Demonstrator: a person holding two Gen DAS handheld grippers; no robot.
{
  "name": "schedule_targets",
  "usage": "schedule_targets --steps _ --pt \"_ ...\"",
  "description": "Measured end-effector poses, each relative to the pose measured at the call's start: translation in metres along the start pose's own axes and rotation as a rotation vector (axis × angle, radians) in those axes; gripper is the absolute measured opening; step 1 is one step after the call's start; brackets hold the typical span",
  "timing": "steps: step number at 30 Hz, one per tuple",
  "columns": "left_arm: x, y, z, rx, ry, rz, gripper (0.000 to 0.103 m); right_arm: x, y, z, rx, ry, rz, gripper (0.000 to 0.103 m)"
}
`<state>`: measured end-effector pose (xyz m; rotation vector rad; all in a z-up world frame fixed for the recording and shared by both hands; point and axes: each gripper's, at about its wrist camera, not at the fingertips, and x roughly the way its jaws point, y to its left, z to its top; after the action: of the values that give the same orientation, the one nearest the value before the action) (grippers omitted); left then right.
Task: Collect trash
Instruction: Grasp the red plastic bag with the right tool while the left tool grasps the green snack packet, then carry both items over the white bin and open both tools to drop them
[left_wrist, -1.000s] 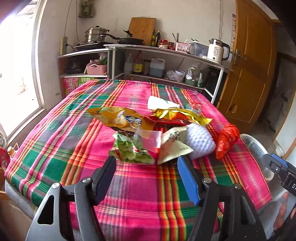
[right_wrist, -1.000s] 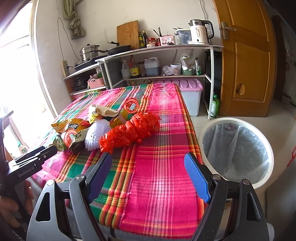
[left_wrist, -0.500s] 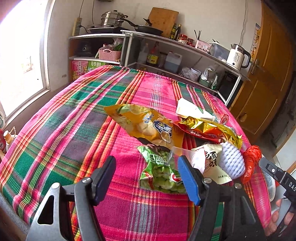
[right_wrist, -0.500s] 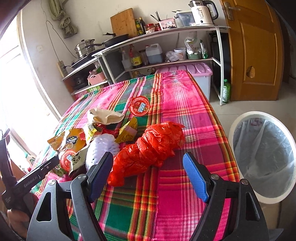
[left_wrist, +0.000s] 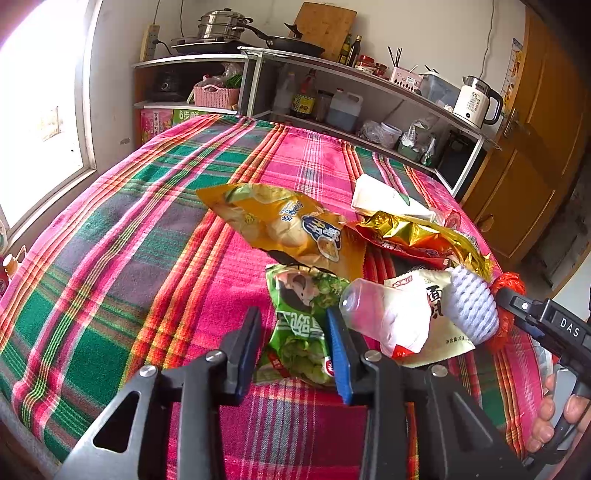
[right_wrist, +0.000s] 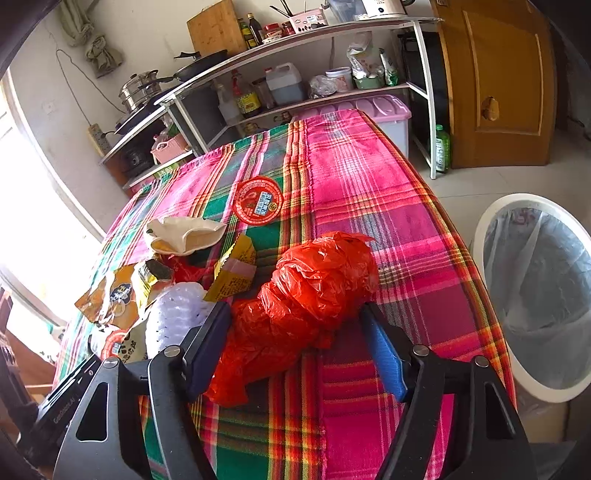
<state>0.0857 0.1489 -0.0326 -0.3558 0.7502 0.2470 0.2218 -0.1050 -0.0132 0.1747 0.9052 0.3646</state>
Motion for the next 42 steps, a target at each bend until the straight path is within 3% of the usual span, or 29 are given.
schedule_targets --steps 9,10,11,30,42 --pt "-0.013 0.002 -0.002 0.000 -0.026 0.001 0.024 -0.007 -0.006 -0.005 -0.004 0.006 0.035 0.059" --pt "-0.014 0.002 -0.002 0.002 -0.029 0.002 0.024 -0.008 -0.007 -0.006 -0.004 0.003 0.042 0.042" --pt "-0.017 0.003 -0.003 0.002 -0.033 -0.001 0.024 -0.010 -0.008 -0.007 -0.005 0.000 0.050 0.038" --pt "-0.057 -0.020 0.004 0.053 -0.134 -0.027 0.023 -0.056 -0.044 -0.017 0.028 -0.067 0.103 0.037" --pt "-0.040 -0.116 0.006 0.201 -0.105 -0.234 0.023 -0.101 -0.102 -0.022 0.097 -0.141 0.027 0.037"
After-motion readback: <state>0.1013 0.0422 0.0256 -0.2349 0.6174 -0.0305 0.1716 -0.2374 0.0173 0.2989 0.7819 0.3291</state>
